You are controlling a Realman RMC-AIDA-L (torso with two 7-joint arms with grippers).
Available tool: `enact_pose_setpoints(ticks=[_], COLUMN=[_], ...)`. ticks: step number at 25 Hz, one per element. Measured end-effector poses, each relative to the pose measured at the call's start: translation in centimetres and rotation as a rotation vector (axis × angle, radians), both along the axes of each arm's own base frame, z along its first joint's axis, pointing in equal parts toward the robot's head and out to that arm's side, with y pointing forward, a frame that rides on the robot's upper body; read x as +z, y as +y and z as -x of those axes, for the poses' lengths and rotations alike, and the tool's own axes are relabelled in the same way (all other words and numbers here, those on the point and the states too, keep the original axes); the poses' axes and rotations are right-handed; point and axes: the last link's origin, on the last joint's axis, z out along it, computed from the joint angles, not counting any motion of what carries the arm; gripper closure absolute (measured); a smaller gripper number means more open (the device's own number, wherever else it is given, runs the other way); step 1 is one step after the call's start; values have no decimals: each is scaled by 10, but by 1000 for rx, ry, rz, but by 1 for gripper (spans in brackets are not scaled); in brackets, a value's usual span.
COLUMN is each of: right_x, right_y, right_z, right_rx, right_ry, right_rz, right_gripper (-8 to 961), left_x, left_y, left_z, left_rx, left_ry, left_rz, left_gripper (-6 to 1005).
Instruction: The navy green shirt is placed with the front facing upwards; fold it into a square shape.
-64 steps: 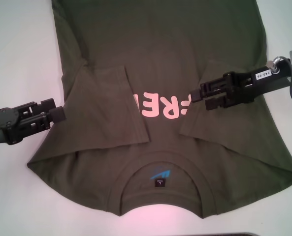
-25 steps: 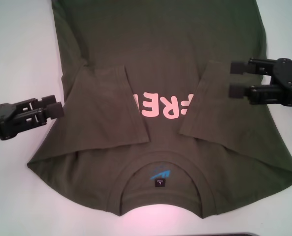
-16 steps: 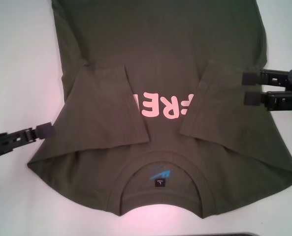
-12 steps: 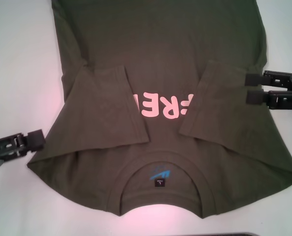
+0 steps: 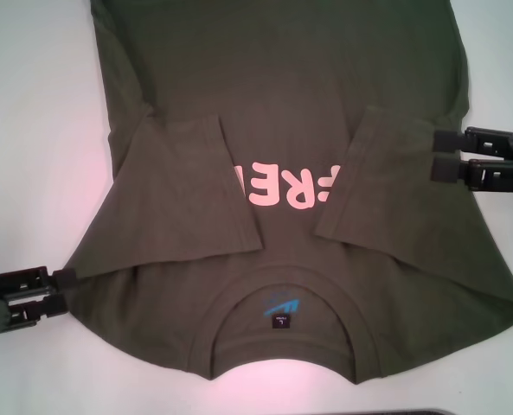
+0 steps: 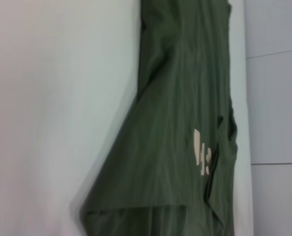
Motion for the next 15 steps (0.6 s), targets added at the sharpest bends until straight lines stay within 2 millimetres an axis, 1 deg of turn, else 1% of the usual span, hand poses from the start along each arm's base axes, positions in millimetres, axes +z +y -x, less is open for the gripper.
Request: enact_pose_setpoints(ticks=[10, 15], right_x=[-3, -3], right_y=[-1, -1], right_z=[0, 0], right_rx=[-4, -5], right_ry=[3, 3], right_rz=[6, 6], right_gripper=[41, 41], left_x=[3, 0], left_y=[12, 15], left_z=[9, 15], left_rx=[55, 71], left_ry=[59, 108], left_rz=[-25, -16], left_gripper=[378, 379])
